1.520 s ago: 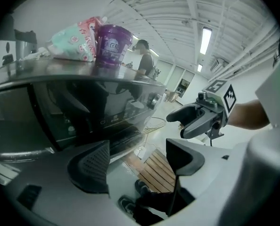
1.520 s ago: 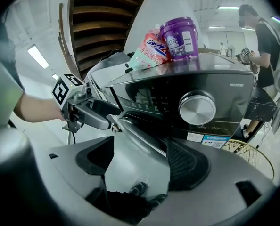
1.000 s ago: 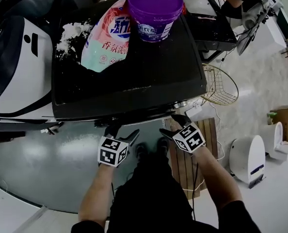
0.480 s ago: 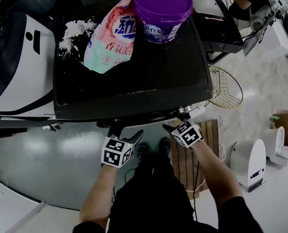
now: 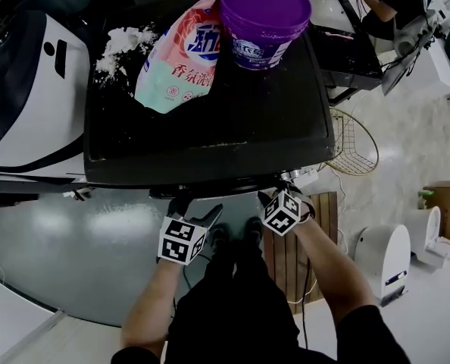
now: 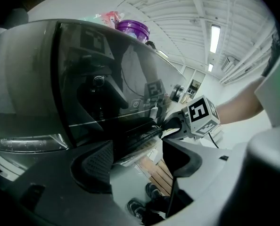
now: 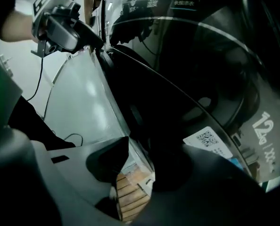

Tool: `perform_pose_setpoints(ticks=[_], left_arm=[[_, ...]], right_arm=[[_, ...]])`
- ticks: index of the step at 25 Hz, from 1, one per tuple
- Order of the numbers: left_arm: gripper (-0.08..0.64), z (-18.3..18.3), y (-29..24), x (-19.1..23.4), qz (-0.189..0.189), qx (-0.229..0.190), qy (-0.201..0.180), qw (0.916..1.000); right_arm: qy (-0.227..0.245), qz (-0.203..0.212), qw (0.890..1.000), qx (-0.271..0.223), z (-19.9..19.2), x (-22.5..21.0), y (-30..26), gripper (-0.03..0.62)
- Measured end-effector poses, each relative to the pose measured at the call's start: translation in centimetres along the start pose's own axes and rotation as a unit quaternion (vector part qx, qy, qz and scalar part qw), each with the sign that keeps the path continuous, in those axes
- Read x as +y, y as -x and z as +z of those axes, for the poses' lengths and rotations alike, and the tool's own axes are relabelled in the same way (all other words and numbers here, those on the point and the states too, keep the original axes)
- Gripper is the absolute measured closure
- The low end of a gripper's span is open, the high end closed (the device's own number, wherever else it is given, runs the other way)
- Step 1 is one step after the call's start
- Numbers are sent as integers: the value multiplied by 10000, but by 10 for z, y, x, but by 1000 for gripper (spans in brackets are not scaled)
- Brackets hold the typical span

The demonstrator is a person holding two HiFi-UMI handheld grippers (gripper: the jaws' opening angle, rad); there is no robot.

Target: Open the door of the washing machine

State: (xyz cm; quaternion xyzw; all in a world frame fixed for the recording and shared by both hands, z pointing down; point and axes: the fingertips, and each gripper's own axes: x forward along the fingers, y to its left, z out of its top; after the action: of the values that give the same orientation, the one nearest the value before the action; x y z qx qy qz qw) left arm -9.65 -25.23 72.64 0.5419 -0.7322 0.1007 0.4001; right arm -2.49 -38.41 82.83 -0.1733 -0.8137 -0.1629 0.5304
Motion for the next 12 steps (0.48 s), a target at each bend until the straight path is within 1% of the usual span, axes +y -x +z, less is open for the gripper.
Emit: perform_pose_setpoints(ticks=[1, 4, 7, 9, 12], left_arm=[[218, 0, 0, 0, 0, 3, -22, 10000], [228, 1, 1, 2, -5, -67, 106, 9999], [273, 2, 3, 7, 92, -197, 213, 9995], [296, 3, 2, 10, 175, -256, 179, 9994], [299, 0, 2, 9, 212, -191, 102, 9995]], right_arm=[[94, -59, 9999, 19, -1, -2, 0, 439], [497, -185, 9985, 156, -5, -2, -2, 446], [996, -298, 9940, 348, -11, -3, -6, 460], [1030, -259, 9936, 391, -11, -5, -7, 465], [956, -17, 9944, 457, -11, -4, -6, 475]])
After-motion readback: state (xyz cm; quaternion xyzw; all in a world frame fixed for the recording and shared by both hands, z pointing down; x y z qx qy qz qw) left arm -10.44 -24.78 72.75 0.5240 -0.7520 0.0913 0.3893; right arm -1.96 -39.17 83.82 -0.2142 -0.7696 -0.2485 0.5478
